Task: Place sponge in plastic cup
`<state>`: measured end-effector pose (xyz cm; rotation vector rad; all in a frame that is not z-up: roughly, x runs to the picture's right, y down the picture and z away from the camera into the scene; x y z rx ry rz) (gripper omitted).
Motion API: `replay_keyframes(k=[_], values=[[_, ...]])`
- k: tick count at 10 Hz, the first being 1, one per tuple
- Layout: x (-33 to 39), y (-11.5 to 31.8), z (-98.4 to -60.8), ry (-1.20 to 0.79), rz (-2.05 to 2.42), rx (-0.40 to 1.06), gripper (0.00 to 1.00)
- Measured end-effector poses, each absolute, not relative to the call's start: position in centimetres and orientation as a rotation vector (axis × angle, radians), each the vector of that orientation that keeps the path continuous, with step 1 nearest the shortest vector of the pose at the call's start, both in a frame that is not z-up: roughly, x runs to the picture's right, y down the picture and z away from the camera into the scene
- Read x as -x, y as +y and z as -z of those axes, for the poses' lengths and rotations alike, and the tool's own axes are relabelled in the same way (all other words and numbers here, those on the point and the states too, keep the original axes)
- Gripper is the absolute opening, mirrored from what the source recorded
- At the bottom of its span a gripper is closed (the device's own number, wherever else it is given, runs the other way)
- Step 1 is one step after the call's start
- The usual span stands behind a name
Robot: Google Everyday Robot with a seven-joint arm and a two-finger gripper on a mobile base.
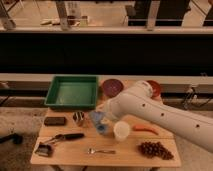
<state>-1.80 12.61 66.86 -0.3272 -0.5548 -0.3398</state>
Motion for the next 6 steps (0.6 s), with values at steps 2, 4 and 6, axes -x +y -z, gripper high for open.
replay_keyframes(k=[2, 4, 6], values=[[2.4, 13.5, -68.0, -0.567, 0.350, 0.349, 0.00], [2.4, 14.1, -68.7, -0.570, 0.352, 0.365, 0.00], [2.6, 14.8, -69.5, -0.570, 0.357, 0.385, 0.00]])
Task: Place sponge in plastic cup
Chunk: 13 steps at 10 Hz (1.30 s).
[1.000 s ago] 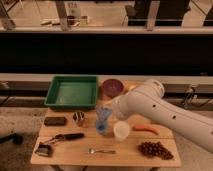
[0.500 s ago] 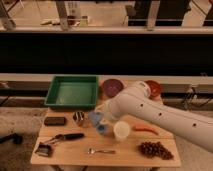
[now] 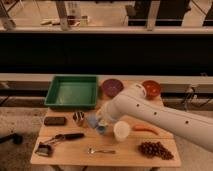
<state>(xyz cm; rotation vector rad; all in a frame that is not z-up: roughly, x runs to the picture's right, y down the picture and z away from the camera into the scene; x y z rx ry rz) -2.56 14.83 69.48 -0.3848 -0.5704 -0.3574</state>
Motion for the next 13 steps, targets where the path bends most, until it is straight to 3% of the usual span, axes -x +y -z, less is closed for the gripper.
replay_keyframes(k=[13], values=[[1.9, 16.1, -73.7, -0.463, 0.358, 0.349, 0.00]])
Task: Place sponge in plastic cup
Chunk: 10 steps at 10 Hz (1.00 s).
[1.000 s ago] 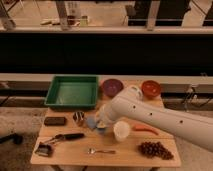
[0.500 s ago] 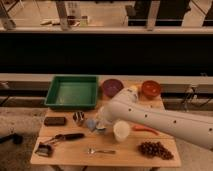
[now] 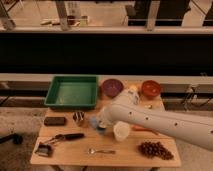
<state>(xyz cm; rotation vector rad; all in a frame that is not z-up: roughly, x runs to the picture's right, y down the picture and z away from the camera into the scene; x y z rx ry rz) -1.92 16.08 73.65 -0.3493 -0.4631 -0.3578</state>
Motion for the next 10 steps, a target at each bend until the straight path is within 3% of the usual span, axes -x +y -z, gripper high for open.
replay_keyframes(k=[6, 8, 10], values=[[1.2, 16.3, -74.3, -0.434, 0.350, 0.353, 0.00], [0.8, 16.3, -74.3, -0.420, 0.344, 0.357, 0.10], [0.9, 16.3, -74.3, -0.414, 0.350, 0.366, 0.33]])
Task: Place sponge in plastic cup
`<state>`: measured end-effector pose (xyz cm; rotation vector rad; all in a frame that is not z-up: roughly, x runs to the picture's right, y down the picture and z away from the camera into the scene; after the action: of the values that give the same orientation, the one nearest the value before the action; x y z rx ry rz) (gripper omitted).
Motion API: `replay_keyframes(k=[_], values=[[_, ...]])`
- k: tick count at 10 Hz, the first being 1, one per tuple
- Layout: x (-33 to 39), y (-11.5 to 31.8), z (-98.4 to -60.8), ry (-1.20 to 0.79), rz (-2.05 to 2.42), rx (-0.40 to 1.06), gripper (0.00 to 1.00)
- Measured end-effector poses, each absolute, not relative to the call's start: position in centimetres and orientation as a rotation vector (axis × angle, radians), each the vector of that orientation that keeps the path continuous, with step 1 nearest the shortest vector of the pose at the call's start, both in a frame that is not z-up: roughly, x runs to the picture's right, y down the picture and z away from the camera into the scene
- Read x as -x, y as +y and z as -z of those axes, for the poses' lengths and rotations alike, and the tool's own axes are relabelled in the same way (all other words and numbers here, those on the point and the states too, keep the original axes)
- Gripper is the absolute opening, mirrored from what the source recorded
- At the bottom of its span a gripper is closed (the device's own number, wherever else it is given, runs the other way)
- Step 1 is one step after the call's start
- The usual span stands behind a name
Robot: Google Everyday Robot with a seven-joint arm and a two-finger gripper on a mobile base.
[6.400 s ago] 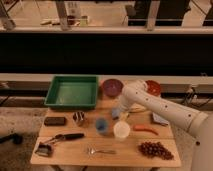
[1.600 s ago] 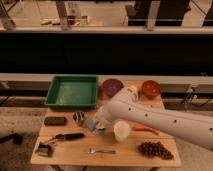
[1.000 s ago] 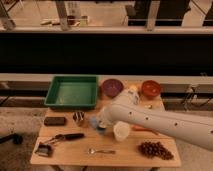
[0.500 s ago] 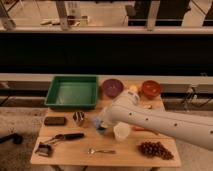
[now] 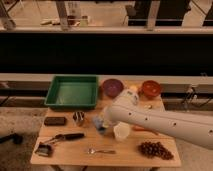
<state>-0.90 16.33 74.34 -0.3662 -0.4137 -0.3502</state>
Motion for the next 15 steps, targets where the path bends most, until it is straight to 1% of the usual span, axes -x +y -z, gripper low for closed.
replay_keyframes(k=[2, 4, 5, 6, 12, 15], values=[[0.8, 16.4, -74.2, -0.412, 0.348, 0.374, 0.51], [0.9, 16.6, -74.1, -0.418, 0.356, 0.380, 0.72], [1.0, 16.6, -74.0, -0.422, 0.359, 0.381, 0.78], [1.0, 16.7, -73.9, -0.426, 0.363, 0.382, 0.80], [1.8, 17.1, -73.2, -0.457, 0.384, 0.389, 0.80], [1.8, 15.5, -71.8, -0.461, 0.373, 0.359, 0.80]])
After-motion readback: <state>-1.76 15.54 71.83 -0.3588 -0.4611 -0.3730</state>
